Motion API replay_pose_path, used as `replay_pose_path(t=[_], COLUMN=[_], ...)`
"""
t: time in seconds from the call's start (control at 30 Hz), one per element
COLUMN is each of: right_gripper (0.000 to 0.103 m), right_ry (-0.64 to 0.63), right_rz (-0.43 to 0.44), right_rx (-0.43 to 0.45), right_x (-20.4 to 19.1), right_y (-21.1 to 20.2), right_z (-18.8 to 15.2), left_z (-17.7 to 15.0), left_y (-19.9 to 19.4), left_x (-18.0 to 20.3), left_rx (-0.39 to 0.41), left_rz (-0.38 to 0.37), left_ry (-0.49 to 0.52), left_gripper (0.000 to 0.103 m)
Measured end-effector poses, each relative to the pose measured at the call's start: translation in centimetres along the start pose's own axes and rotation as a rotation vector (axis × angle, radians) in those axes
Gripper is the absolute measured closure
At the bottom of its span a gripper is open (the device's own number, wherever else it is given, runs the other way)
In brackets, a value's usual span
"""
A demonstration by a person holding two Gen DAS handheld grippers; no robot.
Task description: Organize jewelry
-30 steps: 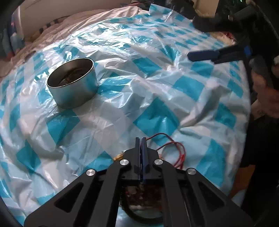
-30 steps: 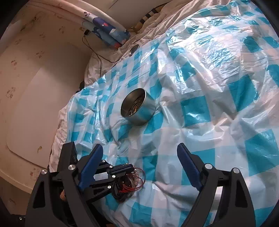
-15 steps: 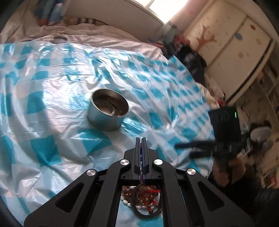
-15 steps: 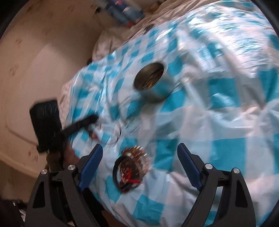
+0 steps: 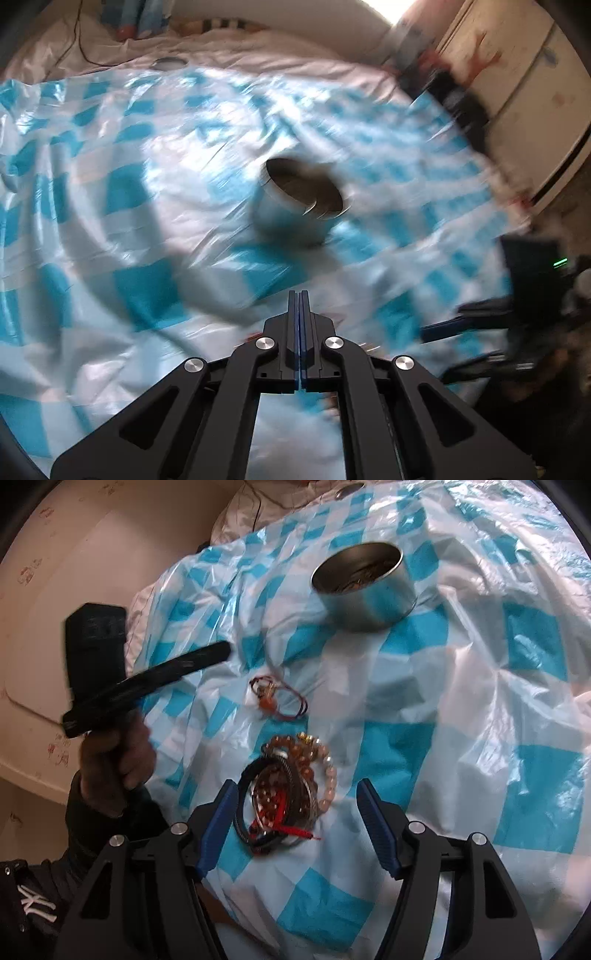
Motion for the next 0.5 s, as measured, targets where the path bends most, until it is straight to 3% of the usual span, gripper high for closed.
replay_pose_path(t=[0.07, 0.13, 0.2, 0.3, 0.37, 0.43, 0.5], right_gripper=[0.037, 0.037, 0.037, 0.039, 0.07, 0.089, 0.094], right_ry=[-0.016, -0.029, -0.034, -0.025, -0.013, 0.005, 0.021], right_rz=[0.018, 0.035, 0.048, 0.058, 0.067, 0.078, 0.091], right_rx=[-0.038, -0.061, -0.074, -0.072, -0.071, -0.057, -0.028], right_x=[-0.4, -0.9, -1.1, -0.9, -0.7, -0.2, 0.2], right_y=[0.8, 1.3, 1.6, 1.6, 1.6, 1.4, 0.9], right_z=[-0.5, -0.8, -1.2, -1.5, -1.5, -1.6, -1.6], left_z=[-0.4, -0.7, -1.0, -1.5, -1.8, -2.1, -2.2], left_y=[0.9, 1.4, 1.9, 2.4, 2.7, 2.6, 2.6], left_x=[-0.6, -0.9, -1.1, -0.8, -0.6, -0.4, -0.6], left_rx=[-0.027, -0.042, -0.054, -0.062, -0.078, -0.079, -0.076], left_rz=[0.022, 0.025, 0.027, 0.02, 0.016, 0.017, 0.02], left_ry=[0.0, 0.006, 0.009, 0.028, 0.038, 0.053, 0.048], left_gripper=[0.101, 0.091, 0.055, 0.051, 0.049, 0.047, 0.049])
Point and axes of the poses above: each gripper's, at about its wrist camera, not at the fingertips, and y roughly the way its jaws point, x to its right, z to its top, the point moved 4 cm from there along y, roughly the way its jaws point, and after that the axes turned 7 degrees about -y, right-handed, at the moved point
